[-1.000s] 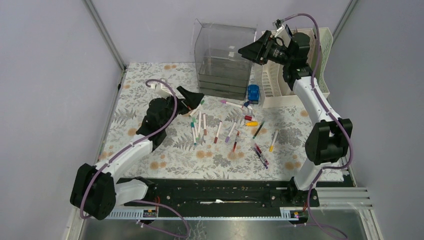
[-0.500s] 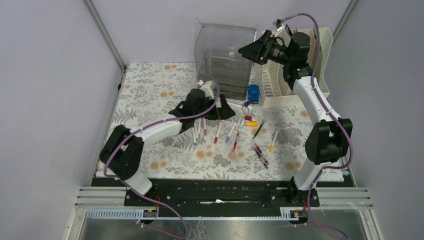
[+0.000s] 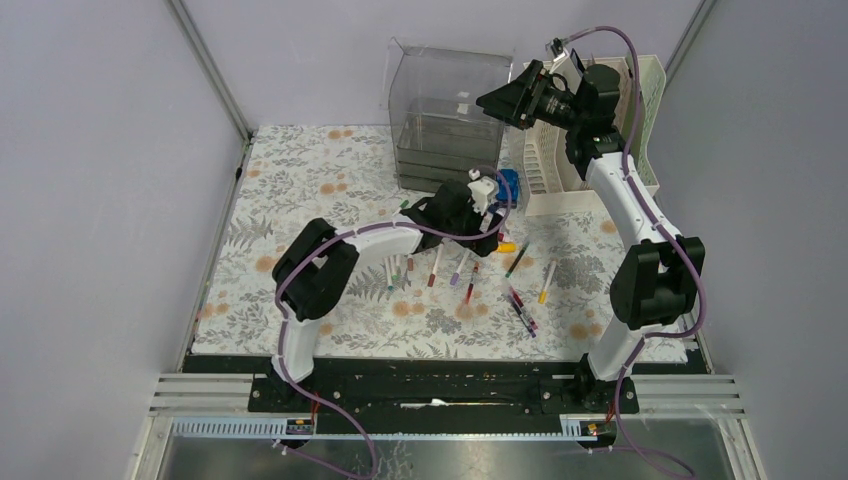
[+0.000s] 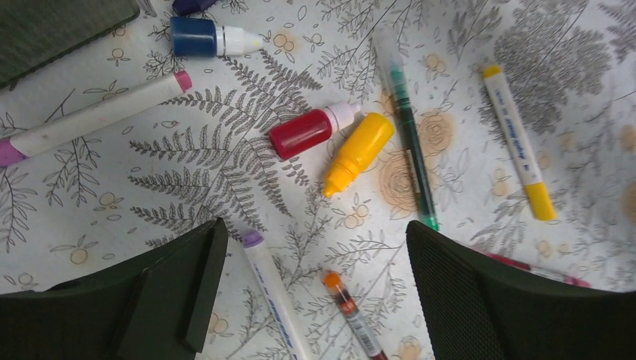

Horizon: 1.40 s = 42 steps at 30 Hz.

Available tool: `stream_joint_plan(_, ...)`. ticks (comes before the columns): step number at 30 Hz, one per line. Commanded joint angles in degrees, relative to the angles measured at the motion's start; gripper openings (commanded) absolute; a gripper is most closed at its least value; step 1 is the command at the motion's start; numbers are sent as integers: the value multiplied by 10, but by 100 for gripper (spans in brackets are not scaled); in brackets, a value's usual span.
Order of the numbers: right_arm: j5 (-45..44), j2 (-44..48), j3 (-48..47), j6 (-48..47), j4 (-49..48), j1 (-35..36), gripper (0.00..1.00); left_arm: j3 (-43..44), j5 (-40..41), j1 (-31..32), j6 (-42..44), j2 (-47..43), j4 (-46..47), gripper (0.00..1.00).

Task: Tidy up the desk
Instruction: Pick up the stationery from the center of the board.

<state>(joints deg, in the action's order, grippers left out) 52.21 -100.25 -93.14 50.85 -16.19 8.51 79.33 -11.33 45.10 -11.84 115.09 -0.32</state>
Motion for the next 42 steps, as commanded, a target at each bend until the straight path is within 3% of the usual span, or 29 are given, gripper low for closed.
stream_joint_plan(1, 20, 9, -15, 1, -44, 3, 77, 27, -11, 3, 107, 16, 52, 94)
stream_joint_plan(5, 22, 7, -14, 2, -45, 3, 77, 40, -4, 4, 180, 37, 63, 92)
stream_joint_plan(12, 26, 9, -7, 2, -47, 3, 77, 76, -15, 4, 236, 73, 69, 65)
stream_joint_plan(18, 28, 10, -8, 2, -48, 3, 76, 110, -27, 4, 300, 95, 41, 51)
stream_joint_plan(30, 30, 6, -11, 7, -55, 3, 76, 188, -45, 14, 396, 154, -62, 51)
stream_joint_plan(42, 30, 8, -5, 7, -55, 0, 76, 231, -68, 19, 440, 190, -94, 52)
